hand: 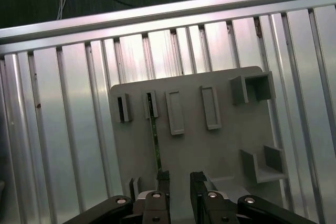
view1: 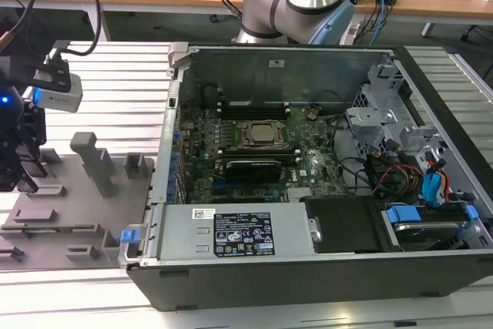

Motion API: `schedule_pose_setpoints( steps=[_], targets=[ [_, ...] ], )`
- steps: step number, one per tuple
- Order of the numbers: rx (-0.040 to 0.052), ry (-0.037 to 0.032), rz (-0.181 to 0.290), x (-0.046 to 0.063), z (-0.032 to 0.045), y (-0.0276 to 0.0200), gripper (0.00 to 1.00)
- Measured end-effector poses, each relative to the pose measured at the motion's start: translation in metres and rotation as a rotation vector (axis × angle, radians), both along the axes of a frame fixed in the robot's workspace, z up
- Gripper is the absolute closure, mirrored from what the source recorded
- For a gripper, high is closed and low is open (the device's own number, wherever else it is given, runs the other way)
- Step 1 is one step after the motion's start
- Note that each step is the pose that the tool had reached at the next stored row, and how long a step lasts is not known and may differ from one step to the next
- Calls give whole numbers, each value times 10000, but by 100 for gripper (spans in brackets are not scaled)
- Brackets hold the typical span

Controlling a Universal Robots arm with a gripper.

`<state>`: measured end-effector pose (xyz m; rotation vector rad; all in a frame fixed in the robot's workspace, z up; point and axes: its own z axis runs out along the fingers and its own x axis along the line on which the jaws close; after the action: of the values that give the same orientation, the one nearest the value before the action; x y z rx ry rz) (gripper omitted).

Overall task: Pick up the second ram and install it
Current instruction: 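Pick up the second ram and move it above second insertion slot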

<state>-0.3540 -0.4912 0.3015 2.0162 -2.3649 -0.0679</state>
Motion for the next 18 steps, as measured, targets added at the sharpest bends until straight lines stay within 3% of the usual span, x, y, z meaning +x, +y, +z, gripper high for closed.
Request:
schedule_pose_setpoints(
  steps=[10,13,14,16,18],
  targets=[
    [-1,0,2,0,-68,-9,70],
    [0,0,22,-5,-107,-73,70],
    [2,-2,103,-5,-123,-86,70],
    [0,-1,840,-5,-148,-91,70],
    [0,0,1021,-5,-159,-92,70]
  ],
)
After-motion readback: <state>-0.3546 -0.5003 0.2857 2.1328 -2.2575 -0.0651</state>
